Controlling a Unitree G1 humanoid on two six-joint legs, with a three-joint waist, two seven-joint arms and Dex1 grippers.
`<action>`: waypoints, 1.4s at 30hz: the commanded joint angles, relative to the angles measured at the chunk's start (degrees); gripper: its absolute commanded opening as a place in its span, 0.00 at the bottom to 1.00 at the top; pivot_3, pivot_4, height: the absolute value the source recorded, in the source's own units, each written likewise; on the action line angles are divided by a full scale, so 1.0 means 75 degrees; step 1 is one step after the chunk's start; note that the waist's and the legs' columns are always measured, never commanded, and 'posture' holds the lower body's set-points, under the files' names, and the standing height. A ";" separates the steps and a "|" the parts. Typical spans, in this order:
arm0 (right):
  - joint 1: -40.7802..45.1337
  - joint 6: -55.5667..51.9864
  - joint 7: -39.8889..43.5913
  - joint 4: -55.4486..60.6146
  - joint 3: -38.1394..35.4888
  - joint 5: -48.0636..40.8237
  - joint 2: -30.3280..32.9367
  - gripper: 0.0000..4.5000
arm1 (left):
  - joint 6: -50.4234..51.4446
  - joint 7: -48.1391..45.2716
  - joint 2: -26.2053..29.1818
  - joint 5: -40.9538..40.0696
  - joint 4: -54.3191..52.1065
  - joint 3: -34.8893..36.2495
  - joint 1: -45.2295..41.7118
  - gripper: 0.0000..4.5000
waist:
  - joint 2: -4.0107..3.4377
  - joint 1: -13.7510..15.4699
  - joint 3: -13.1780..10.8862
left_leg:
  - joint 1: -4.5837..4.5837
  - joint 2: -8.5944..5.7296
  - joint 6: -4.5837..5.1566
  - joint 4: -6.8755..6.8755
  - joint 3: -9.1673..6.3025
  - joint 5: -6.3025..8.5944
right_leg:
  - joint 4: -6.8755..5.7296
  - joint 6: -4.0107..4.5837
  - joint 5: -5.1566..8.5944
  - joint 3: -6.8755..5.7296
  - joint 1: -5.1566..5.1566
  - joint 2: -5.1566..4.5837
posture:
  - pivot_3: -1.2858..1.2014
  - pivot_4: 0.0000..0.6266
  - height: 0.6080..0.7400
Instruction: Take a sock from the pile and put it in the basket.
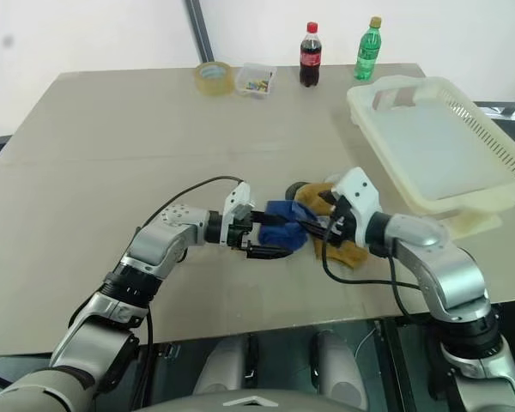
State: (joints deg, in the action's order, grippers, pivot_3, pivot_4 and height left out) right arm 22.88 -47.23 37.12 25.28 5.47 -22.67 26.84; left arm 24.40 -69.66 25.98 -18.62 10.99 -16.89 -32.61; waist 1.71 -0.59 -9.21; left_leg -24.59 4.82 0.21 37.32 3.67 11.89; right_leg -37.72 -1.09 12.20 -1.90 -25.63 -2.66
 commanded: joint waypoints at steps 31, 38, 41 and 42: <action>0.1442 0.2848 0.2993 -0.5188 0.3175 0.2455 -0.0633 0.06 | 0.0021 0.0899 0.1514 -0.1447 -0.2485 0.2979 0.2678 1.00 | 0.0011 -0.0050 0.0026 | 0.0117 0.0016 -0.0002 -0.0023 0.0041 0.0001 | -0.0010 0.0018 0.0011 0.0027 0.0069 0.0000 | 0.52 0.24 1.00; 0.1664 0.2217 0.1840 -0.4491 0.0633 0.0945 -0.1238 0.03 | -0.0376 0.0876 0.1278 -0.1602 -0.2463 0.2971 0.2582 1.00 | 0.0004 -0.0032 0.0022 | 0.0099 0.0019 -0.0003 -0.0022 0.0051 0.0002 | -0.0012 0.0020 0.0010 0.0033 0.0056 -0.0001 | 0.52 0.24 1.00; 0.2334 0.1723 0.0925 -0.4313 -0.0913 0.0060 -0.1352 0.03 | -0.0495 0.1055 0.0954 -0.1700 -0.2441 0.2956 0.2361 1.00 | 0.0001 -0.0001 -0.0011 | 0.0087 0.0017 -0.0003 -0.0022 0.0054 0.0001 | -0.0010 0.0018 0.0009 0.0035 0.0051 -0.0002 | 0.52 0.24 1.00; 0.2747 0.1636 0.0489 -0.4499 -0.1500 -0.0194 -0.1301 0.03 | -0.0567 0.1151 0.0779 -0.1703 -0.2388 0.2934 0.2203 1.00 | -0.0004 0.0008 -0.0020 | 0.0083 0.0014 -0.0002 -0.0019 0.0053 0.0001 | -0.0010 0.0018 0.0008 0.0035 0.0049 -0.0003 | 0.52 0.24 1.00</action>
State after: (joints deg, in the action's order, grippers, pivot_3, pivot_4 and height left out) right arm 36.90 -33.73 46.65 -10.25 4.38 -18.79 16.42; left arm 22.05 -62.12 33.38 -29.96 -5.66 4.26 -13.75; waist 1.68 -0.53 -9.36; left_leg -24.04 4.91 0.20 37.20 4.06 11.90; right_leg -37.79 -0.96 12.26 -1.64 -25.32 -2.70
